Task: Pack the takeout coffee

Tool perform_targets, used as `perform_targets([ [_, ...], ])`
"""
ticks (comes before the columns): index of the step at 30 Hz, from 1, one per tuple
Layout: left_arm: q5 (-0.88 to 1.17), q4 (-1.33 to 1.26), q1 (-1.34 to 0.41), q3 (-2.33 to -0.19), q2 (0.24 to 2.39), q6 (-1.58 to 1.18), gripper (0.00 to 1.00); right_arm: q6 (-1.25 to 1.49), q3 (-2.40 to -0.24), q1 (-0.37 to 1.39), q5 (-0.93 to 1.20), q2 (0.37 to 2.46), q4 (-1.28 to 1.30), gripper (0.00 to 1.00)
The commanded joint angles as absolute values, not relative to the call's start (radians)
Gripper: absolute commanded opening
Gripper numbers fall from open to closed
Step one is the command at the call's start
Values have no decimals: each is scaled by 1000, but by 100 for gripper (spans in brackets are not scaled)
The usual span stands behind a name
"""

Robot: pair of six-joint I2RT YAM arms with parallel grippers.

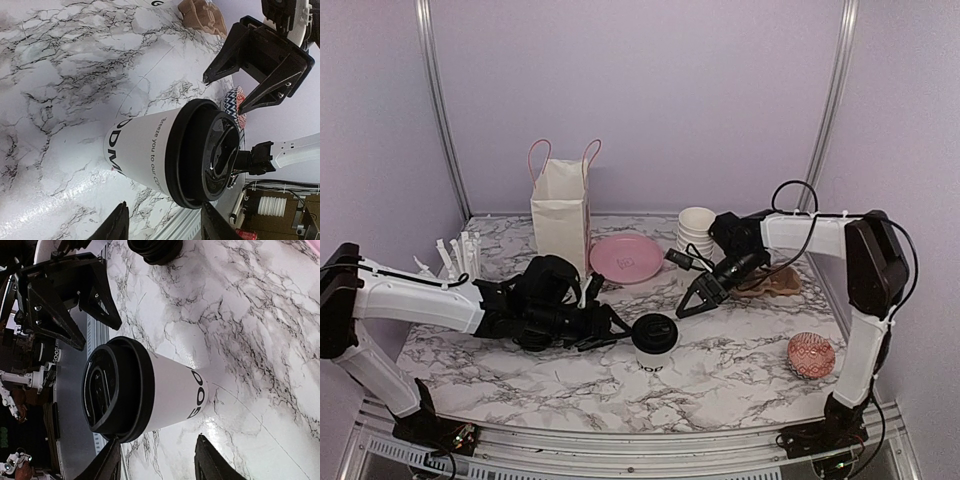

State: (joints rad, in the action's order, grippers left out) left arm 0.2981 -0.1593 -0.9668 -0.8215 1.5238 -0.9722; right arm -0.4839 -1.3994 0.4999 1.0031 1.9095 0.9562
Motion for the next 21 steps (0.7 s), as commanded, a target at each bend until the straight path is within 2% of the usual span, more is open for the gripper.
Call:
perform_targets([
  [1,341,-204,-966,-835,1559,-979,48,-446,-1443,502,1005,1941,930,49],
  [7,349,-197,-968,-845,1580,-968,45,-458,-1454,517,1032,1967,944,49],
  [21,357,-184,-974,-872,1614,-944,46,-465,-1451,549,1043,2002,947,50],
])
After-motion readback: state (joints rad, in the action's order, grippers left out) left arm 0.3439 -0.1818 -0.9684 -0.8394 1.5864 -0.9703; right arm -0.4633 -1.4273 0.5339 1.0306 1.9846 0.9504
